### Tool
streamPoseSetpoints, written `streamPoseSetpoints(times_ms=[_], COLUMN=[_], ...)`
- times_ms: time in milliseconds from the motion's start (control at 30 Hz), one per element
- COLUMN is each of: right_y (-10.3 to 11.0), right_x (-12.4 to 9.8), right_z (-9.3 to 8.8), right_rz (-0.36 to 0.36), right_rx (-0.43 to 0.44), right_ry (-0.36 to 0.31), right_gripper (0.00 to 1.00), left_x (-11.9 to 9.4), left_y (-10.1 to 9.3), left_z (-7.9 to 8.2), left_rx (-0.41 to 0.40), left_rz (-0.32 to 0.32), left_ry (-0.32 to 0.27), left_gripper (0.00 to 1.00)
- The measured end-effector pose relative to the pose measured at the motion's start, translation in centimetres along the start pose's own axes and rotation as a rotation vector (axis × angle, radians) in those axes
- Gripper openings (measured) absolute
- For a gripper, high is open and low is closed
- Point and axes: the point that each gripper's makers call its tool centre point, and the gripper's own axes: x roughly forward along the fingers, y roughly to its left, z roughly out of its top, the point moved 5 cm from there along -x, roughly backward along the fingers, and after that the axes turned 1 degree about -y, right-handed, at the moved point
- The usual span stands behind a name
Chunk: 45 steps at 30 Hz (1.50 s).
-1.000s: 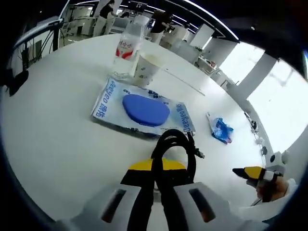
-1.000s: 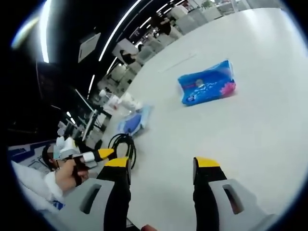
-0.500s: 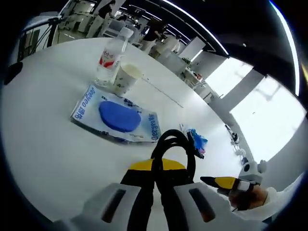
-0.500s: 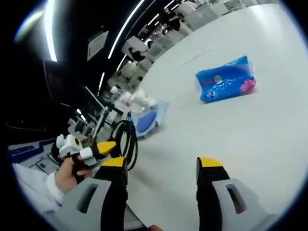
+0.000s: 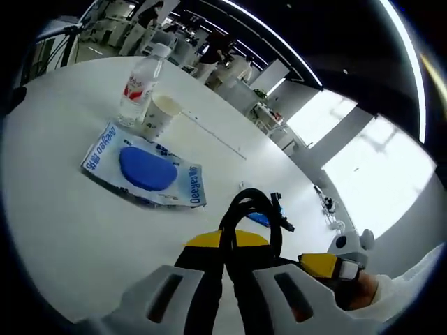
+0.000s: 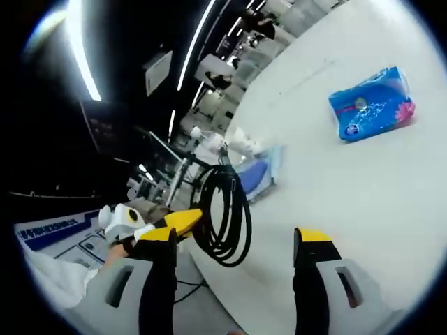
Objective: Arrange the tabletop items into an orderly group along one side of the table until the central work area is clear of visible clutter.
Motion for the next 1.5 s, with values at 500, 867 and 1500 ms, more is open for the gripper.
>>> streamPoseSetpoints(times_ms=[500, 867, 1500], right_y=[0.2, -0.4, 1.3], right_x=[-1.0, -2.2, -4.5], right_z=[0.8, 0.9, 2.7], right_rz=[0.089, 0.057, 0.224], right_rx=[0.112, 0.140, 0.148], right_ry=[-0.028, -0.018, -0.082], right_gripper=[0.07, 0.01, 0.00], left_x=[0.9, 1.9, 3.4], left_y=[-1.9, -2.4, -3.3], left_z=[-0.7, -2.3, -4.5], left_rx=[-0.010, 0.080, -0.159], left_rz=[-0.056, -0.024, -0.127], left_ry=[-0.011, 0.038, 0.032], left_gripper=[0.00, 0.03, 0.47])
